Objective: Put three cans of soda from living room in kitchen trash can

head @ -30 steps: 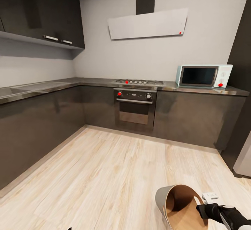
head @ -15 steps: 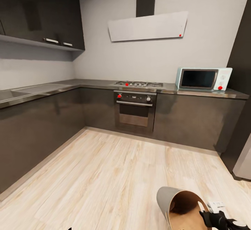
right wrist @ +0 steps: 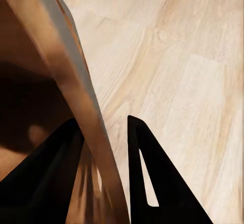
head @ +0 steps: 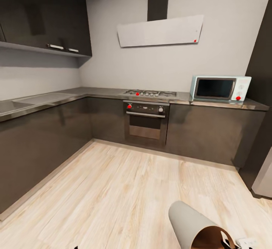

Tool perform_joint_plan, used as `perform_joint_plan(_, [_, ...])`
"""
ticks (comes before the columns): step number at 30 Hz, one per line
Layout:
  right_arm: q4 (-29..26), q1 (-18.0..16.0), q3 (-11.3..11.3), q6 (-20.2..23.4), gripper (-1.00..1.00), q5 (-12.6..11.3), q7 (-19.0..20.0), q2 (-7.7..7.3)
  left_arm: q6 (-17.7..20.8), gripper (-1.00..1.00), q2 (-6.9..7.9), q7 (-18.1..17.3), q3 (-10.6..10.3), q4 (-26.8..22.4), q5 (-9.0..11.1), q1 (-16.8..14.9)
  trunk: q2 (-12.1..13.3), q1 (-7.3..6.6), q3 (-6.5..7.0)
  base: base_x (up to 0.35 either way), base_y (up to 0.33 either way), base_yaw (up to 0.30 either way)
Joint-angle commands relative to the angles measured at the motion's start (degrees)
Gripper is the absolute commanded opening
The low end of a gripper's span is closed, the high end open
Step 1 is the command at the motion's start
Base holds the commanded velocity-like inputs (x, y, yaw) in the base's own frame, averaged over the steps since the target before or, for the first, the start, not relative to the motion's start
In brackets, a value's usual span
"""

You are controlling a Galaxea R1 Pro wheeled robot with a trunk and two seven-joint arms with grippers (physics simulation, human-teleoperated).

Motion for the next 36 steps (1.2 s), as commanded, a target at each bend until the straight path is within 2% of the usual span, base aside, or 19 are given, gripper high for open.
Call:
perform_joint_plan(1, [-0.10,0.29,-0.77,-0.31,-1.00,-0.65,0.34,0.05,0.00,1.00,0.00,0.00,0.01,0.04,0.00,-0.05,0.41,-0.23,0.19,0.000,0.000,0.000])
perform_joint_plan(5, [-0.06,1.68,-3.33,-4.29,-1.00,-0.91,0.39,0.31,0.00,1.00,0.00,0.00,0.02,0.25,0.01,-0.20,2.02,-1.11,0.91,0.000,0.000,0.000])
perform_joint_plan(10, [-0.04,2.17,-5.52,-8.01,-1.00,-1.05,0.31,0.40,0.00,1.00,0.04,0.00,0.01,0.78,0.09,-0.61,4.02,-2.21,1.81,0.000,0.000,0.000])
perform_joint_plan(19, [-0.16,2.15,-5.59,-8.20,-1.00,-1.06,0.16,0.87,0.35,1.00,0.13,0.00,0.05,0.36,0.31,-1.21,7.63,-4.18,3.43,0.000,0.000,0.000])
perform_joint_plan(21, [-0.29,1.78,-5.29,-8.13,-1.00,-0.99,0.15,2.12,4.19,1.00,0.14,0.65,0.07,-1.02,0.47,-2.35,8.43,-4.62,3.79,0.000,0.000,0.000])
perform_joint_plan(24, [-1.23,1.56,-5.08,-7.97,-1.00,-0.92,0.15,3.03,6.60,1.00,0.16,1.86,0.04,-1.73,0.52,-3.95,9.64,-5.28,4.32,0.000,0.000,0.000])
perform_joint_plan(27, [-4.81,1.38,-4.88,-7.04,-1.00,-0.59,0.15,5.61,8.59,1.00,0.11,3.91,0.01,-2.24,0.41,-6.13,10.84,-5.94,4.86,0.000,0.000,0.000])
perform_joint_plan(28, [-6.70,1.35,-4.75,-5.85,-1.00,-0.39,0.13,7.16,8.94,1.00,0.09,4.45,0.00,-2.22,0.32,-7.00,11.24,-6.16,5.04,0.000,0.000,0.000])
perform_joint_plan(31, [-9.60,1.28,-4.32,-3.93,-1.00,-0.18,0.09,9.47,9.29,1.00,0.04,4.96,0.00,-2.09,0.19,-8.23,12.44,-6.82,5.58,0.000,0.000,0.000])
perform_joint_plan(32, [-11.44,1.26,-3.45,-2.61,-1.00,-0.10,-0.03,10.89,9.82,1.00,0.05,5.14,0.00,-1.99,0.14,-9.14,12.85,-7.04,5.76,0.000,0.000,0.000])
perform_joint_plan(36, [-14.35,1.16,0.21,0.56,-1.00,-0.03,-0.76,13.25,12.76,1.00,0.12,5.43,0.00,-1.45,0.10,-11.20,14.45,-7.92,6.48,0.000,0.000,0.000])
